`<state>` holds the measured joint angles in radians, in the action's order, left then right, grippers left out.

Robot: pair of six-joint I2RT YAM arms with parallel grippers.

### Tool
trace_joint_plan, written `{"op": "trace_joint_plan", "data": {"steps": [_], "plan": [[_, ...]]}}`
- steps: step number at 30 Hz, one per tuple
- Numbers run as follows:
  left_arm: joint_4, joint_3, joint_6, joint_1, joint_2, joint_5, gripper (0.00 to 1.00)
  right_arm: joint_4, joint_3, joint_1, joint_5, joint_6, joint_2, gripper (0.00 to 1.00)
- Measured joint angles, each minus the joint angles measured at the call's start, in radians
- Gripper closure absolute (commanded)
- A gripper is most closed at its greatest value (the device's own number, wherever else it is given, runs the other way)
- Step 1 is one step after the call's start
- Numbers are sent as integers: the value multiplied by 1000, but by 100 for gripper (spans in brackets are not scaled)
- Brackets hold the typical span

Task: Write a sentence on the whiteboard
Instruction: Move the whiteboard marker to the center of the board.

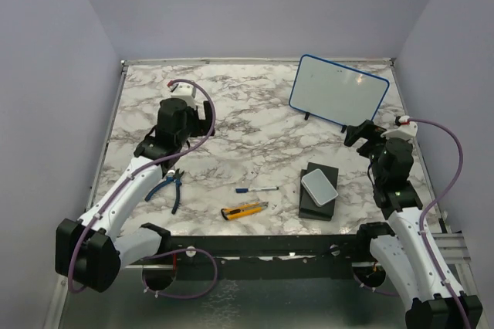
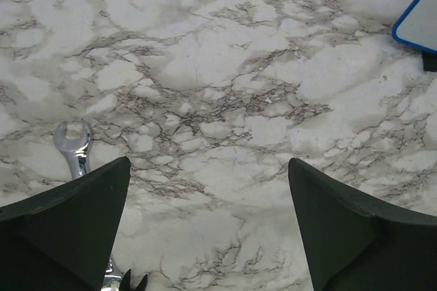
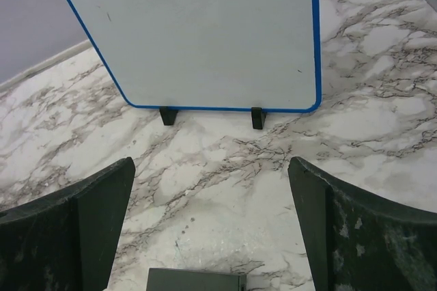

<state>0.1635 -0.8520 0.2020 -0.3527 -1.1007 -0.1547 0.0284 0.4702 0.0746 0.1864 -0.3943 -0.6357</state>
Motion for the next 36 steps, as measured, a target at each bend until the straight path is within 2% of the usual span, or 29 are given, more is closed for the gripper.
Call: {"op": "trace_joint_plan", "data": {"steps": [6, 15, 21, 28, 32, 36], "plan": [[4, -7, -18, -111, -65, 27, 1, -2, 0, 0, -12, -2, -6, 2], [24, -4, -189, -377, -190, 240, 1, -2, 0, 0, -21, -2, -6, 2], [80, -4, -270, -492, -341, 245, 1, -6, -8, 0, -30, -2, 10, 2], [114, -4, -301, -525, -408, 219, 10, -6, -8, 0, -37, -6, 8, 3], [124, -5, -311, -555, -457, 195, 17, -6, -8, 0, -38, -9, 8, 3], [142, -16, -316, -577, -499, 182, 29, -6, -8, 0, -39, -10, 8, 3]]}}
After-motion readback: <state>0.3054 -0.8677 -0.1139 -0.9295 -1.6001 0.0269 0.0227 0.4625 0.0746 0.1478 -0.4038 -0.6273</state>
